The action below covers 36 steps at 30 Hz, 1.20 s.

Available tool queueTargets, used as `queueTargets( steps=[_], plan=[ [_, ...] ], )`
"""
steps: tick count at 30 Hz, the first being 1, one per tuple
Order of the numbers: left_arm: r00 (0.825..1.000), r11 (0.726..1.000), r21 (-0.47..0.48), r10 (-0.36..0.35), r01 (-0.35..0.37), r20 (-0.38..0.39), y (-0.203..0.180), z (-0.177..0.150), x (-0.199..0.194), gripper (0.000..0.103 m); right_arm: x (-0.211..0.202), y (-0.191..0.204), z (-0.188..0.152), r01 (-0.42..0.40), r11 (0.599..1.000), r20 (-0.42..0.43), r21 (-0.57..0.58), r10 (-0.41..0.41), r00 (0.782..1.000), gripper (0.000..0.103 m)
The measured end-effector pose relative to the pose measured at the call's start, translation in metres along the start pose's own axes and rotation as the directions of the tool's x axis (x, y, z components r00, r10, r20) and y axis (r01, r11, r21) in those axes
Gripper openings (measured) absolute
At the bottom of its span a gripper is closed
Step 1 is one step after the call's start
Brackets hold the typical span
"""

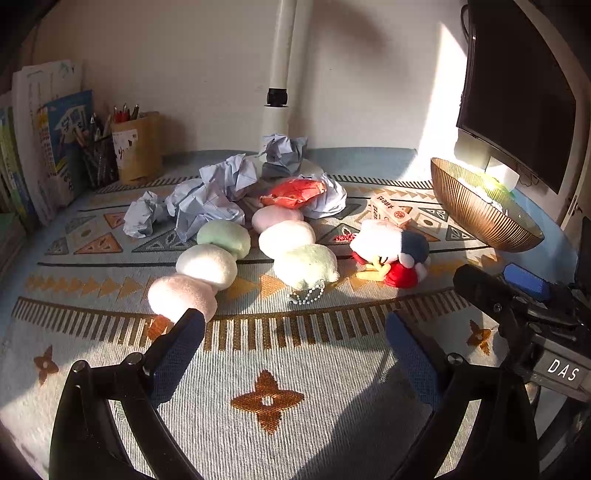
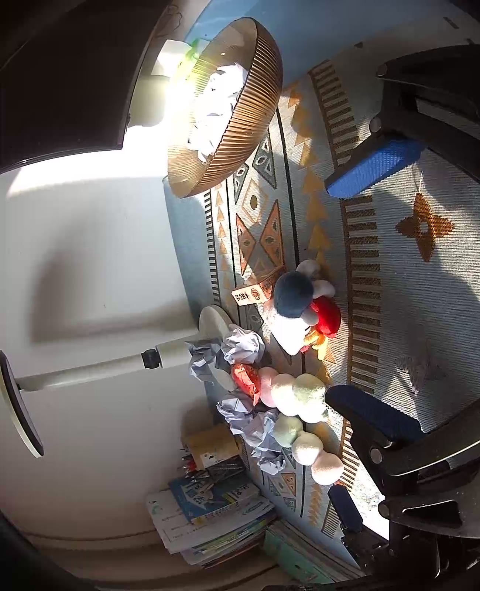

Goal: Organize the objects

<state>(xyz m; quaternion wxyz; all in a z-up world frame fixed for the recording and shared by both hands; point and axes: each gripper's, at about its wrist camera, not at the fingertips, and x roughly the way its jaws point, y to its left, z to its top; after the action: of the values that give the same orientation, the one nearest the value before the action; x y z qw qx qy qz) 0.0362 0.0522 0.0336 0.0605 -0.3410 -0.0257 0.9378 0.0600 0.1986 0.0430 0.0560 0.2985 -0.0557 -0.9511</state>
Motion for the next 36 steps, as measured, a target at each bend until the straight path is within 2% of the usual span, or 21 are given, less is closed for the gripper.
queueTargets(
  steps=[22,25,30,36],
  plan=[
    [1.0,1.0,-0.005,0.0,0.0,0.014,0.001,-0.001,-0.003,0.098,-0.001,-0.003,0.001,-0.003,1.0,0.007,0.014,0.003,1.0,0.103],
    [1.0,1.0,-0.008,-0.004,0.005,0.02,0.002,-0.001,-0.004,0.098,-0.006,-0.004,0.0,0.018,1.0,0.037,0.024,-0.019,0.999,0.103],
    [0.999,0.997,-0.072,-0.007,0.01,0.044,0.013,-0.001,-0.01,0.098,-0.019,-0.001,-0.002,0.036,0.999,0.103,0.009,-0.037,0.994,0.103],
    [0.997,0.98,-0.196,-0.014,0.028,0.07,0.038,-0.001,-0.02,0.098,-0.01,0.005,0.0,0.014,0.999,0.053,-0.04,-0.012,0.999,0.103]
  ],
)
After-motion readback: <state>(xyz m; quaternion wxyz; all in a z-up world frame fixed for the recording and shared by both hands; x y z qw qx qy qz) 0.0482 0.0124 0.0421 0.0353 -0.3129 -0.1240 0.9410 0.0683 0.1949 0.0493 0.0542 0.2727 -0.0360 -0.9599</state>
